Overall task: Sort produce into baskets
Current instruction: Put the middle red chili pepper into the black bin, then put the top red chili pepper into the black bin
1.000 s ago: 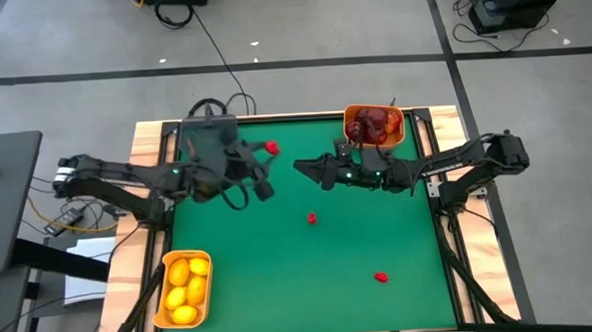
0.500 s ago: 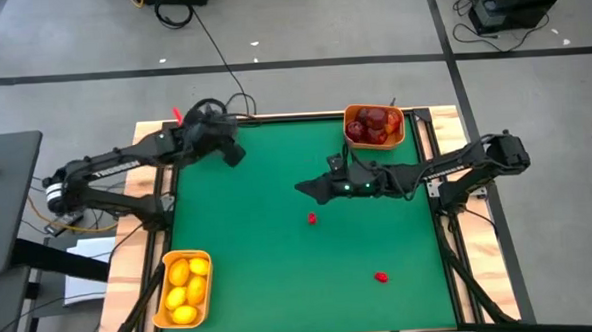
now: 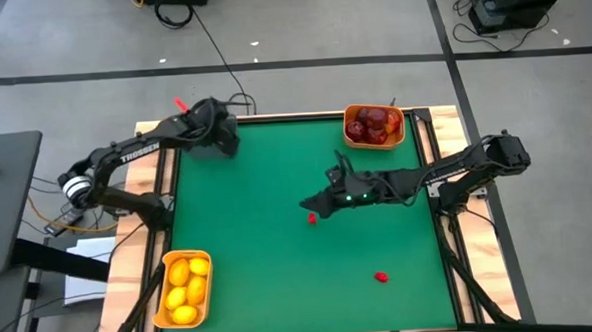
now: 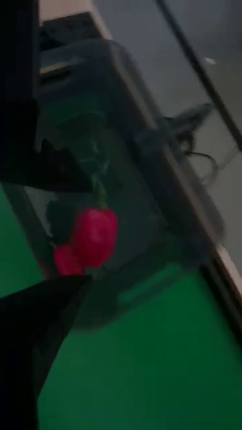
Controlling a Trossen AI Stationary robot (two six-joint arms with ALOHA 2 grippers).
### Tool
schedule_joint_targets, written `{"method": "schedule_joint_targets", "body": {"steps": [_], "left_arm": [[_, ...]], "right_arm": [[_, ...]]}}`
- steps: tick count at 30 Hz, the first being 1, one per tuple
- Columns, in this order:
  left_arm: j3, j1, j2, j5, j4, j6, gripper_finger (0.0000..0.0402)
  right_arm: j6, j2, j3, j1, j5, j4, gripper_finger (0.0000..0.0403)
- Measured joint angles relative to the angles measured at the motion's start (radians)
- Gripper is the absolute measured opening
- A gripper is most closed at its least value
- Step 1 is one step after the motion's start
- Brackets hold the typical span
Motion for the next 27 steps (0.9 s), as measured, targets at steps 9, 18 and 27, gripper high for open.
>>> {"method": "schedule_joint_targets", "body": {"steps": [9,18,27], "left_arm": [[0.000,0.060,0.035,0.110,-0.006,-0.022,0.0314],[0.027,-0.026,-0.003,0.268,0.010,-0.025,0.0324],[0.026,-0.275,-0.181,0.175,0.041,-0.122,0.0314]], "right_arm": [[-0.087,0.003,0.001,-0.028,-0.109,-0.226,0.0227],[-0.213,0.004,0.001,-0.054,-0.095,-0.287,0.0227],[-0.244,0.021,0.001,-0.055,-0.067,-0.298,0.0227]]}}
